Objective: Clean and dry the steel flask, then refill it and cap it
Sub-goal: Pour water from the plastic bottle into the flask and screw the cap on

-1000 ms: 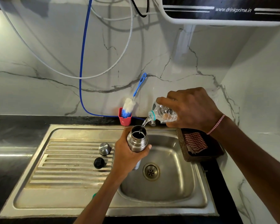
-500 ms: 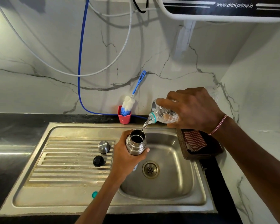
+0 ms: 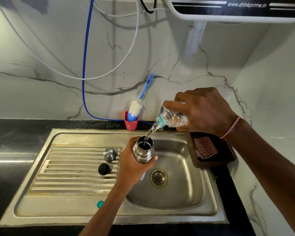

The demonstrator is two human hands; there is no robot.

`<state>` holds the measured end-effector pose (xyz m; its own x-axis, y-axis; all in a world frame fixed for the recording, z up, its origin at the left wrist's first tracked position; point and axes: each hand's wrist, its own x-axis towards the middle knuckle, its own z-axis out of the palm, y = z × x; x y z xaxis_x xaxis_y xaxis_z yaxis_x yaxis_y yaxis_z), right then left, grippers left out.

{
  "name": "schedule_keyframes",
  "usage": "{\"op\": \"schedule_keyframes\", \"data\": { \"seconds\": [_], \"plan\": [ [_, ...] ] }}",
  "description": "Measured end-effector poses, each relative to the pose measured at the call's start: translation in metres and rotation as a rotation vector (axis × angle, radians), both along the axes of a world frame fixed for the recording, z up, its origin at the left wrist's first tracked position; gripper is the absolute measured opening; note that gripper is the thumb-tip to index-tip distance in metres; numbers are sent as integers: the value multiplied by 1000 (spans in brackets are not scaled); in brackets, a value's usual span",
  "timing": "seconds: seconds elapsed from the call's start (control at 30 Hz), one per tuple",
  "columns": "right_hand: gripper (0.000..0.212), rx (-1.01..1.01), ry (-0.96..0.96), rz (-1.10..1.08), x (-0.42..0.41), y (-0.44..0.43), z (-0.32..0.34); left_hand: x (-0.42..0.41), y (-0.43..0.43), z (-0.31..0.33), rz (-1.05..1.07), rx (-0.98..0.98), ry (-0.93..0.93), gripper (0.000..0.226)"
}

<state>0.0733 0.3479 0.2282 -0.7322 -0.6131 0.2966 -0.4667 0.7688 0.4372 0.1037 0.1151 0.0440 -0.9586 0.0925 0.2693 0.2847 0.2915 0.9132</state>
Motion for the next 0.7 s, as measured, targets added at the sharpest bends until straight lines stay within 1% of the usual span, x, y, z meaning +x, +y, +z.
{"op": "schedule_keyframes", "data": {
  "seconds": [0.7],
  "plan": [
    [59,12,14,-4,-2,-1,0,3,-2,2,3,20,-9,69]
  ]
}}
